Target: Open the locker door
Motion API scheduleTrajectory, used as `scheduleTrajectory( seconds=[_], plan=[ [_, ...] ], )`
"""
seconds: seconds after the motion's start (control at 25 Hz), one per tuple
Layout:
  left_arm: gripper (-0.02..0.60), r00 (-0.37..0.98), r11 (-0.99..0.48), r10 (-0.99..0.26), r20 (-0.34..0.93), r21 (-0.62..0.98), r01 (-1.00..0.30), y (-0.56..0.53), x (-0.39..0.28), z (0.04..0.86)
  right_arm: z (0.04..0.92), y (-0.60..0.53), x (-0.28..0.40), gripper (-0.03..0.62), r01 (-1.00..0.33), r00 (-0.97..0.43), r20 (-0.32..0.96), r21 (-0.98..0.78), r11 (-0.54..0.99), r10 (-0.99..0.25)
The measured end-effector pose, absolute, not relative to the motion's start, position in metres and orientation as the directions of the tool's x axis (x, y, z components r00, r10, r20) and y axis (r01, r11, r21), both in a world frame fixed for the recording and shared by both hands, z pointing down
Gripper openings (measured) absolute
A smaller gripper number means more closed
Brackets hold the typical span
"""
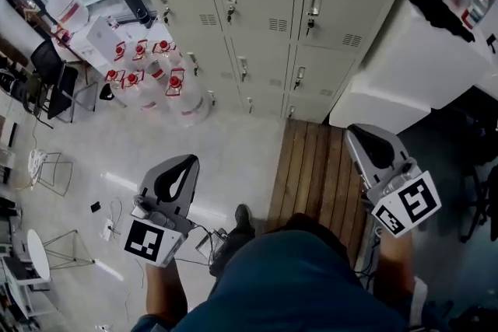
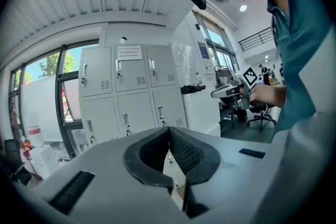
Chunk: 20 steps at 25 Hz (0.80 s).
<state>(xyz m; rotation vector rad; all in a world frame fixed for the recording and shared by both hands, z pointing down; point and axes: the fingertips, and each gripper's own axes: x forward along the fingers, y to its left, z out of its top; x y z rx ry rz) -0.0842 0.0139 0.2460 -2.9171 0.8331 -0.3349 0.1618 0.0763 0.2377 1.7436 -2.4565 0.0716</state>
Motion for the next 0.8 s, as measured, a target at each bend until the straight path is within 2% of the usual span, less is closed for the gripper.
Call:
scheduleTrajectory(
  seconds=[0.12, 0.24, 0.4, 0.8],
  plan=[
    [0.017, 0.845, -0.873, -0.487, 0.223, -0.162, -0.46, -0.036, -0.086, 0.289, 0.269, 0.05, 0.157, 0.037, -0.965, -0.253, 0.111, 0.038, 0.258, -0.961],
    [0.017, 0.889, -0.905, -0.423, 0.176, -0.137, -0.403, -0.062, -0.084, 0.283, 0.286, 0.032, 0.126, 0.037, -0.965, -0.263, 0.141, -0.029, 0.261, -0.954],
    [0.017, 0.897, -0.922, -0.385, 0.216, -0.121, -0.366, -0.097, -0.091, 0.297, 0.278, 0.007, 0.119, 0.037, -0.976, -0.215, 0.153, 0.006, 0.219, -0.965],
    [0.017, 0.944, -0.96, -0.277, 0.178, -0.08, -0.267, -0.138, -0.085, 0.3, 0.27, -0.021, 0.101, 0.037, -0.992, -0.121, 0.169, 0.025, 0.127, -0.978]
  ],
)
